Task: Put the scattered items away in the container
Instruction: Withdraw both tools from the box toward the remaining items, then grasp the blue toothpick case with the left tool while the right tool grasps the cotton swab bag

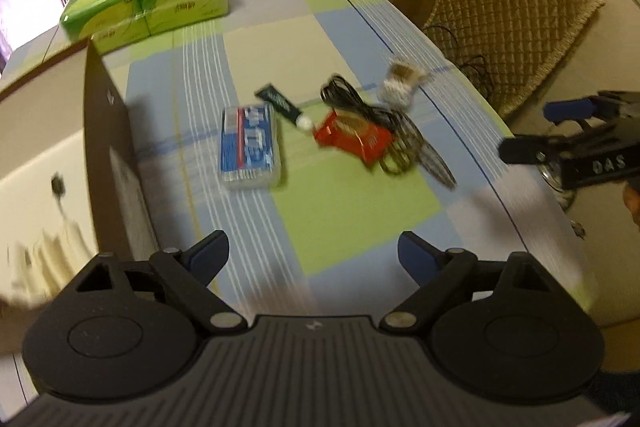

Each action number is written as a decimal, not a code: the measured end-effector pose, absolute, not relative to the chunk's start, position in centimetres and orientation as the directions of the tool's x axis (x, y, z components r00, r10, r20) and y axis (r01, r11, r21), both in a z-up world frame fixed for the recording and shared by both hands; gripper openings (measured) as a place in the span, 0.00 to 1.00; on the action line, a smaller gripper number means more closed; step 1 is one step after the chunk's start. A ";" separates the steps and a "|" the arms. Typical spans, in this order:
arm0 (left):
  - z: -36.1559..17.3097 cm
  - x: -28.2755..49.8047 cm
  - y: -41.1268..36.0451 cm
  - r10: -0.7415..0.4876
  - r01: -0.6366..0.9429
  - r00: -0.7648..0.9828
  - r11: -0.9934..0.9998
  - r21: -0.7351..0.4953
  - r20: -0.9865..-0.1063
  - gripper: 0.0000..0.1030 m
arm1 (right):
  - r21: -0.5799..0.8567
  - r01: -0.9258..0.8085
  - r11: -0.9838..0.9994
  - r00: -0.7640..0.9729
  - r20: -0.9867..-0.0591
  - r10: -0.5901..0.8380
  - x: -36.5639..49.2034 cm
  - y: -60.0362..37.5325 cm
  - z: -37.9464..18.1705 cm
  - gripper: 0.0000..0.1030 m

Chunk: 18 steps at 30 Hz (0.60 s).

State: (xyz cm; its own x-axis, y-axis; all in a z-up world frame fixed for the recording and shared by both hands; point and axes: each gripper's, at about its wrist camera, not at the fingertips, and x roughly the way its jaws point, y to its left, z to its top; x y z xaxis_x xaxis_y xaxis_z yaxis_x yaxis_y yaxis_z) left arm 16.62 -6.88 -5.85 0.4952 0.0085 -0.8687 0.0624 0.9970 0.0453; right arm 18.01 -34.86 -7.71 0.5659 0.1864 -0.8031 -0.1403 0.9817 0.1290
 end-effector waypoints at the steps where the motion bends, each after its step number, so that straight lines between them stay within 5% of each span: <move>1: -6.0 17.6 -6.8 0.022 0.056 0.494 0.997 0.058 -0.869 0.86 | 0.131 -0.134 0.982 0.565 -0.804 0.184 18.7 -35.3 -7.9 1.00; 18: -10.9 29.4 -3.0 0.113 0.004 0.343 0.993 0.121 -0.933 0.69 | 0.242 0.007 0.970 0.487 -0.848 0.208 31.1 -36.5 -11.9 1.00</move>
State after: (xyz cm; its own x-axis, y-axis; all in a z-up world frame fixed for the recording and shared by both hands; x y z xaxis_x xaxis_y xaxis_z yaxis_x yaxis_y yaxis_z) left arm 29.41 -2.97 -10.90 0.3426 0.1129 -0.9327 0.0035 0.9926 0.1215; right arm 31.14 -36.49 -11.90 0.4875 0.2078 -0.8481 0.0073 0.9703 0.2419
